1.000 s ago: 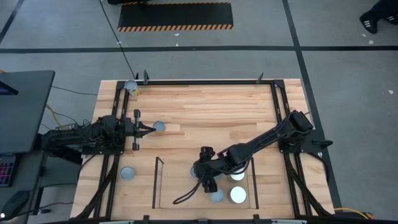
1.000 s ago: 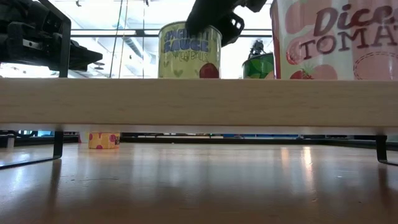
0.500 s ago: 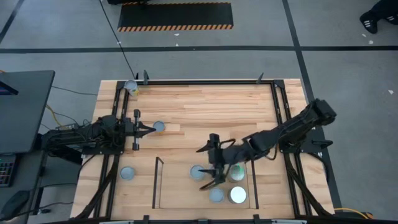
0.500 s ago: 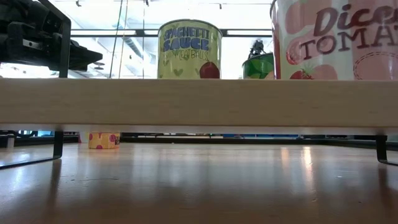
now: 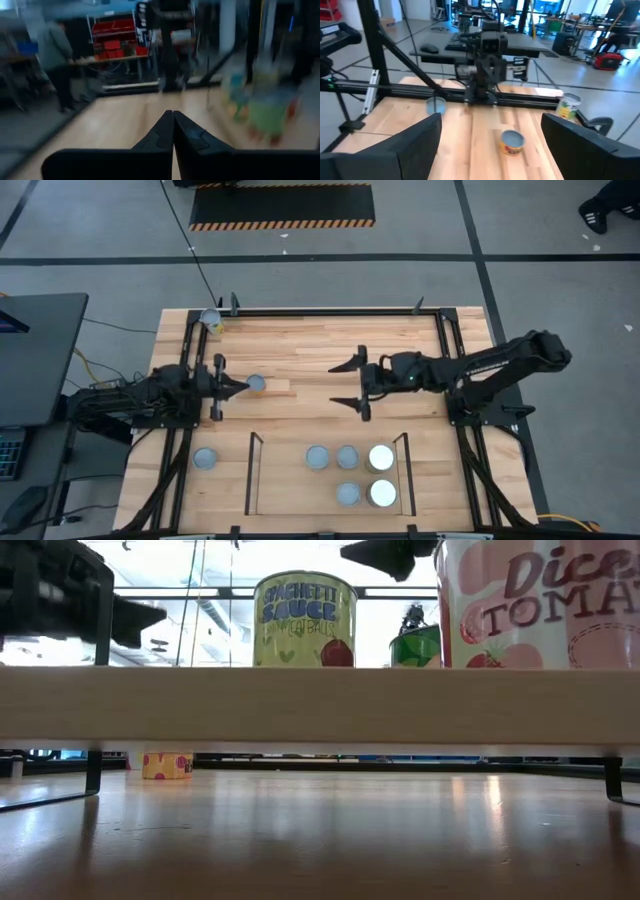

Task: Pick and place cans onto a shelf
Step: Put the canned mix fruits on the shelf

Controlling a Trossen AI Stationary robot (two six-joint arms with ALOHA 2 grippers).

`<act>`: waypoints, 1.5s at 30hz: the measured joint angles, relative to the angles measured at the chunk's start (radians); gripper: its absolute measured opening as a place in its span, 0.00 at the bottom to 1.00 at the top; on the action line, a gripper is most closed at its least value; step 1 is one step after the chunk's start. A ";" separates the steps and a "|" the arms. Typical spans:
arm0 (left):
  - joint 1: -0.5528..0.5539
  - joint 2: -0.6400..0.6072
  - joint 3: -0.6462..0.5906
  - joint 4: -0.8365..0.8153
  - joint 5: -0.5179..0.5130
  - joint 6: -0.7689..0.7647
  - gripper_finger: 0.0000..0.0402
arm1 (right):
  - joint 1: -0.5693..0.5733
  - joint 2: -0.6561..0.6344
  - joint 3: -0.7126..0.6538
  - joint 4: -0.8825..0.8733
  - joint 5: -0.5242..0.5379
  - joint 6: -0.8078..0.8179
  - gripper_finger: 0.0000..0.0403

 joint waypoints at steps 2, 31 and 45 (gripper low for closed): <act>0.000 0.001 -0.001 0.056 -0.002 -0.133 0.03 | -0.009 -0.012 -0.016 0.004 0.000 -0.015 0.87; 0.748 0.904 0.695 -0.480 -0.641 -0.394 0.03 | -0.090 -0.247 -0.321 0.334 -0.044 -0.165 0.87; 0.836 1.300 1.034 -0.889 -0.522 -0.625 0.57 | -0.049 -0.269 -0.321 0.115 -0.042 -0.084 0.87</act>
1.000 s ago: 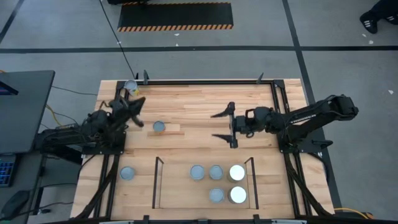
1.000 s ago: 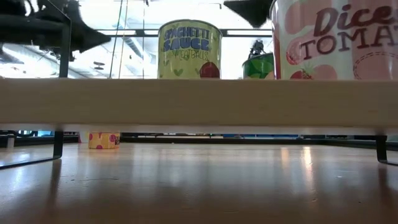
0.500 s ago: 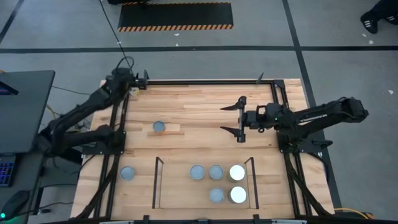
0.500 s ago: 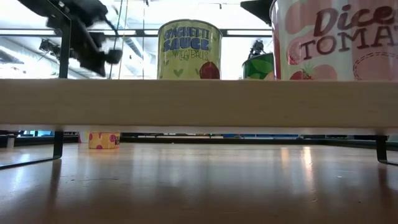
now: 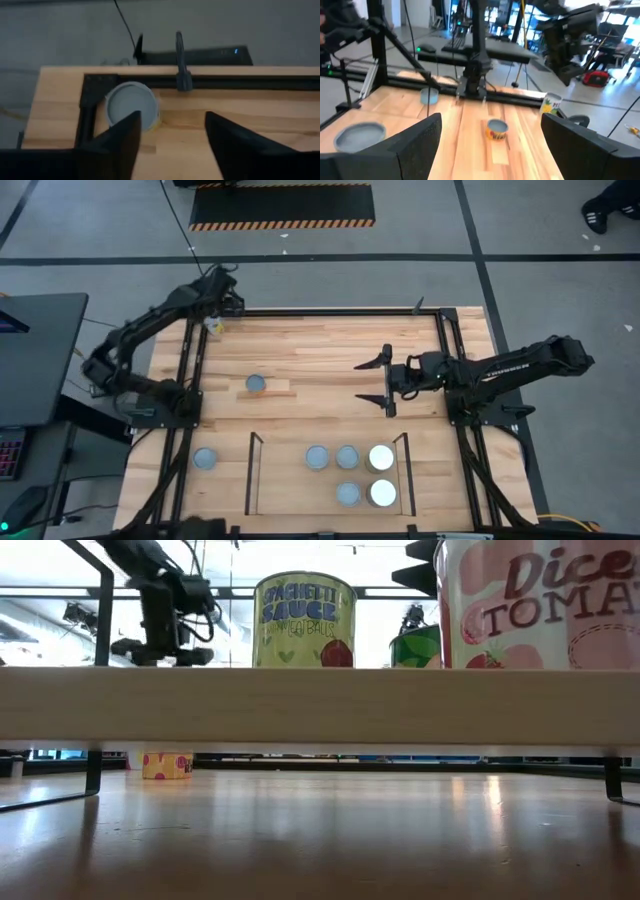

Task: Pick and place cans onto a shelf
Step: Put the canned mix fruits on the shelf

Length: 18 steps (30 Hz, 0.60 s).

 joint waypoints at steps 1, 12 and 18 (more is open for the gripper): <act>0.019 0.032 0.029 -0.026 0.027 -0.002 0.61 | 0.003 0.000 0.000 -0.005 0.000 0.001 0.87; 0.214 0.360 0.422 -0.361 0.253 -0.075 0.78 | 0.007 0.000 0.000 -0.096 0.002 0.047 0.87; 0.233 0.559 0.621 -0.610 0.248 -0.105 0.74 | 0.007 0.000 0.000 -0.153 0.002 0.076 0.87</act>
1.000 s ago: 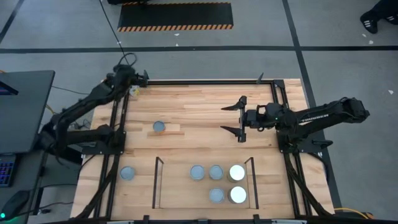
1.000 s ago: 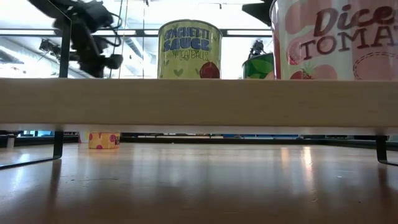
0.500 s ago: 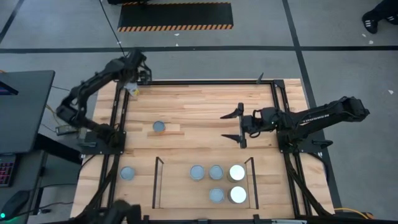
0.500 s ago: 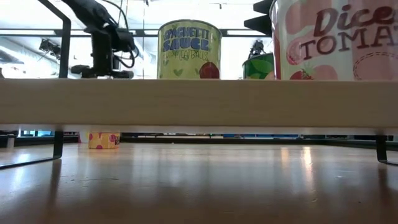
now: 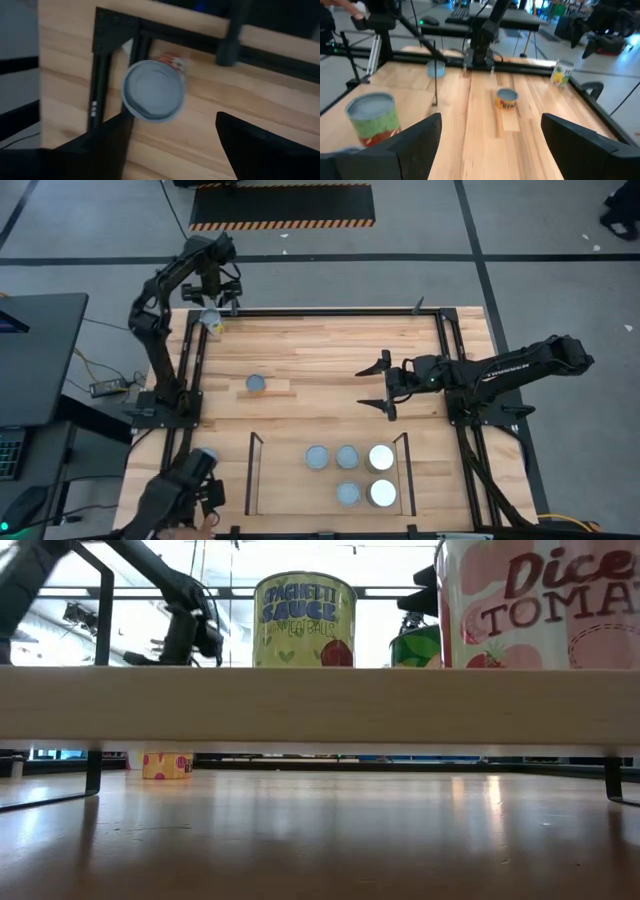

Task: Pick and place cans onto a shelf
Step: Put the canned mix fruits on the shelf

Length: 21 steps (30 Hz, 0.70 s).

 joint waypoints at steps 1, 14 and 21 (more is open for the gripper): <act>0.003 0.030 0.025 -0.028 -0.005 -0.003 0.74 | 0.000 0.000 0.000 -0.016 0.000 0.004 0.87; -0.031 0.157 0.044 -0.080 -0.128 -0.074 0.74 | 0.000 0.000 0.000 -0.142 -0.002 0.064 0.87; -0.054 0.157 -0.032 0.012 -0.124 -0.015 0.74 | 0.000 0.000 0.000 -0.174 -0.003 0.072 0.87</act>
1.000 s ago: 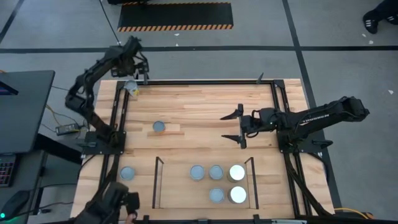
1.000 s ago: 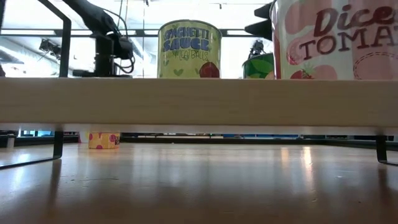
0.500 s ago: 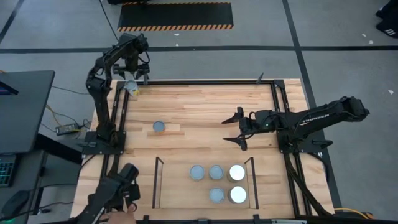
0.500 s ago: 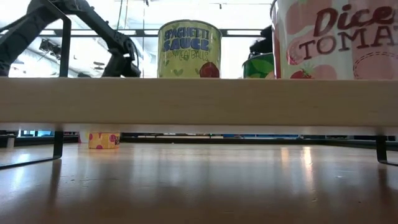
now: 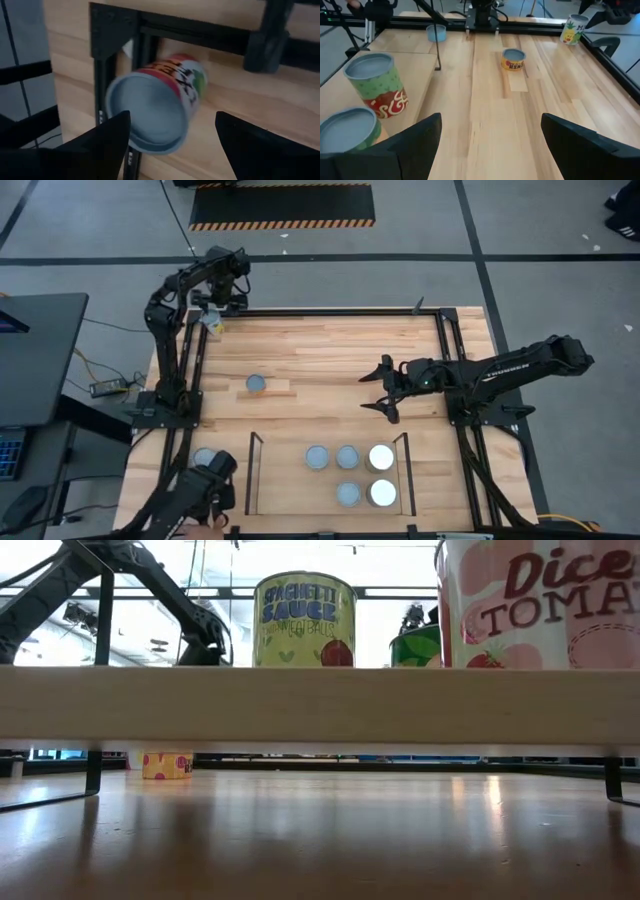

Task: Pick and place cans onto a shelf
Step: Put the canned mix fruits on the shelf

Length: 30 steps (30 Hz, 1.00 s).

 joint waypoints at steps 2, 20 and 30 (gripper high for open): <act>-0.006 0.000 -0.015 0.014 0.018 0.020 0.74 | 0.000 0.000 0.000 -0.002 0.000 0.003 0.87; -0.105 -0.017 -0.018 0.074 0.131 0.220 0.74 | 0.000 0.000 0.000 -0.011 -0.002 0.003 0.87; -0.105 -0.019 -0.018 0.056 -0.007 0.209 0.74 | 0.000 0.000 0.000 -0.023 -0.001 0.008 0.87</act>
